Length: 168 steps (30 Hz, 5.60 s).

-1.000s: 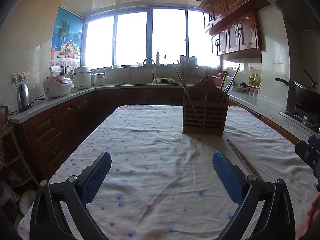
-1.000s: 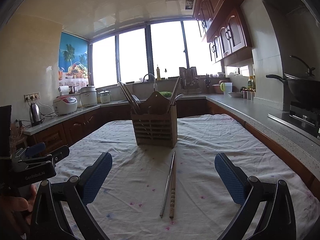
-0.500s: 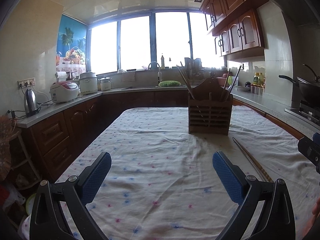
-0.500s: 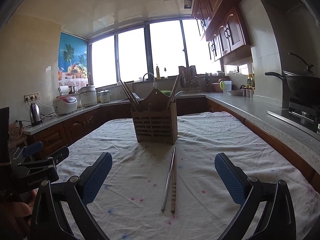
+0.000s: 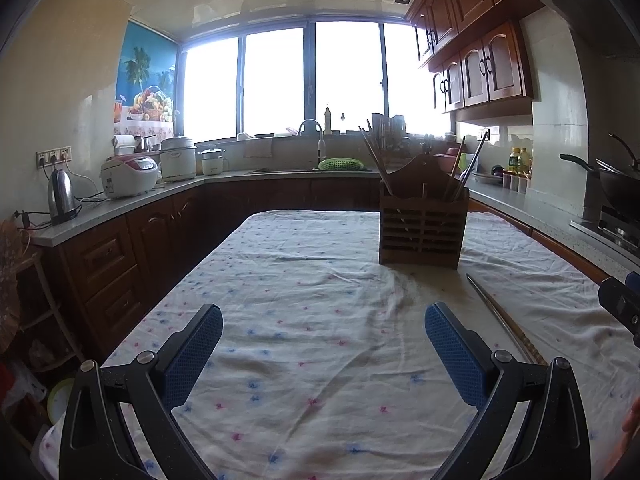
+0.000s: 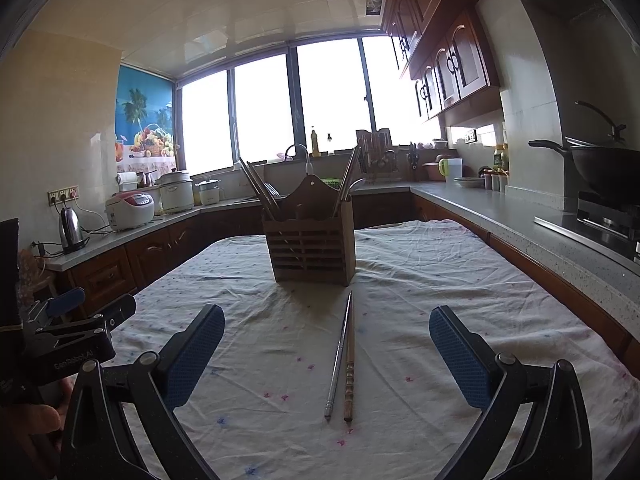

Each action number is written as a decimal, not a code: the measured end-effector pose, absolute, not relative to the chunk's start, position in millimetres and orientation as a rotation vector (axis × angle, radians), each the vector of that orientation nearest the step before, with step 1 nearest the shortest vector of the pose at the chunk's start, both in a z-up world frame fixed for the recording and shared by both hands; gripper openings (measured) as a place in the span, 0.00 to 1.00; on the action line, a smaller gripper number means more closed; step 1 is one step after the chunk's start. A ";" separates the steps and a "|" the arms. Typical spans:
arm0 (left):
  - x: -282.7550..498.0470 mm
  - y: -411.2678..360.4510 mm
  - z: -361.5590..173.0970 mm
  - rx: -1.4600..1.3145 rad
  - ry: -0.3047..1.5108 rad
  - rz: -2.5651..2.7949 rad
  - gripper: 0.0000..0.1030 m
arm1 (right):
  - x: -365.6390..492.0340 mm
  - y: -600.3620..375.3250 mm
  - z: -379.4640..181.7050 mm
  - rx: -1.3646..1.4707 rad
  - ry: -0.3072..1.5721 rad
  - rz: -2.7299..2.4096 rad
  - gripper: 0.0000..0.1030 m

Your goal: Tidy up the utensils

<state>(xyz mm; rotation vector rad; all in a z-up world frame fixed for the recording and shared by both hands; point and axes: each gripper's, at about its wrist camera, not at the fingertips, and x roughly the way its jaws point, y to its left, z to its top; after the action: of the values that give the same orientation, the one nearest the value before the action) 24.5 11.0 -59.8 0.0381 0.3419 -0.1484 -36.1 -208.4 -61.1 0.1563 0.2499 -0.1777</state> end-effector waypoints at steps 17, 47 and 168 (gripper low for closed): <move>21.5 9.8 -58.8 0.034 0.345 -0.147 0.99 | -35.8 -207.4 -61.4 0.170 0.256 -0.167 1.00; 10.4 3.1 -58.1 0.028 0.318 -0.155 0.99 | -42.9 -207.1 -59.8 0.178 0.220 -0.175 1.00; 12.4 -24.2 -47.7 0.034 0.350 -0.187 0.99 | -30.0 -205.2 -42.3 0.178 0.228 -0.144 1.00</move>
<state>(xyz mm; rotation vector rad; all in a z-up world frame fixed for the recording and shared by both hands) 12.4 -24.2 -47.7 0.0342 0.3495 -0.1875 -30.0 -205.2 -42.3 0.1782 0.2279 -0.1438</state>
